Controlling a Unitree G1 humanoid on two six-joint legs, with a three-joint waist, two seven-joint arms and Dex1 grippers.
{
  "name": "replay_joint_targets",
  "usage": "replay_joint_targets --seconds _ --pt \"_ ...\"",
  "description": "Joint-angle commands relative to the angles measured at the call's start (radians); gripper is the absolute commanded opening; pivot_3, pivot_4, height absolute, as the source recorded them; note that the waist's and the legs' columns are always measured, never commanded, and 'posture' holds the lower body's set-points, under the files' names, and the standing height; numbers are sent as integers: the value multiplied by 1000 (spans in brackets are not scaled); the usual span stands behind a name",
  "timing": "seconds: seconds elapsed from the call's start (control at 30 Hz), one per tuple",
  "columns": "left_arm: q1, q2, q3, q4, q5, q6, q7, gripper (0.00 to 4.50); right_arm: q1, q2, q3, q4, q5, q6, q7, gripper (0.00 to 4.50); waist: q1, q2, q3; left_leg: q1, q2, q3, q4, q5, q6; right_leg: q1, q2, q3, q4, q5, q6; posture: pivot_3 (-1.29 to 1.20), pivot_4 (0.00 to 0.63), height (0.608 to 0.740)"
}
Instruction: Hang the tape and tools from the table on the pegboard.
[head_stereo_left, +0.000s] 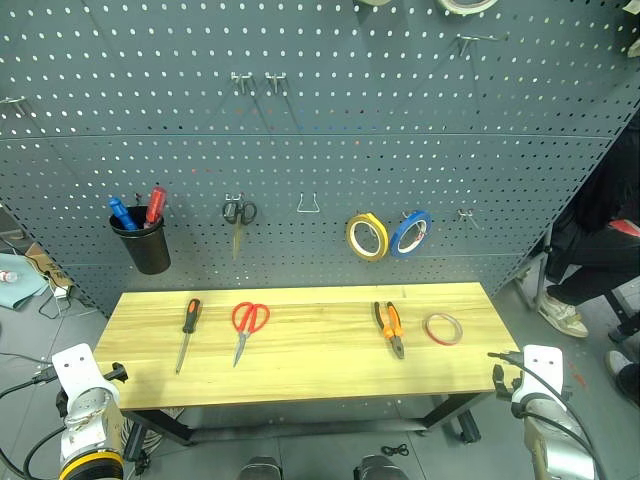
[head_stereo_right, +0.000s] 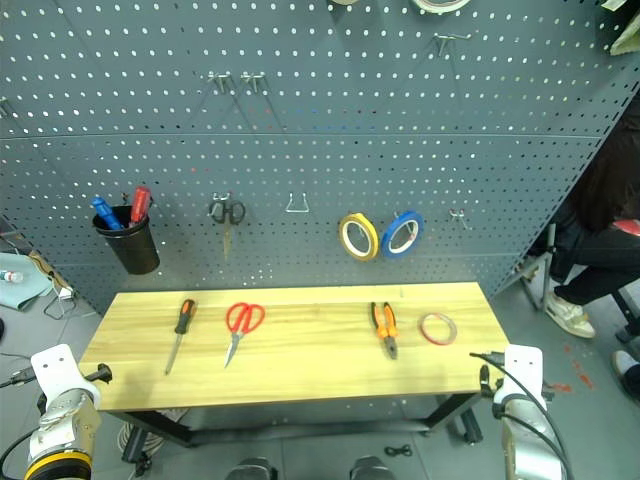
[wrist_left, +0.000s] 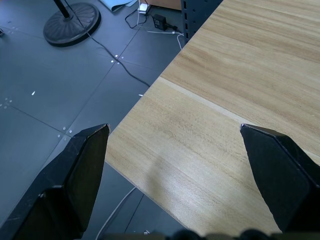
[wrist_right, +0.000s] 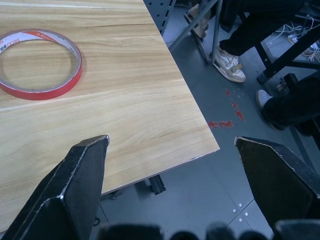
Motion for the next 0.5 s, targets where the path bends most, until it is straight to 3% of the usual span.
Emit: replay_joint_targets --seconds 0.03,0.27,0.5 --pt "-15 14 13 -23 -8 -23 -2 4463 -3 -10 -7 -39 -2 9 0 4500 0 0 0 0 0 0 0 0 0 0 0 0 0 0 0 184 16 740" --pt "-5 15 -37 -122 -16 -51 -103 4463 -8 -41 21 -38 -21 -12 38 4500 1 0 1 0 0 0 0 0 0 0 0 0 0 0 0 186 38 740" --pt "51 64 -270 -513 -78 -2 -518 4463 -27 -175 126 -92 -42 -48 232 4500 -1 2 25 0 0 1 0 1 -1 0 -1 1 0 0 0 166 92 740"
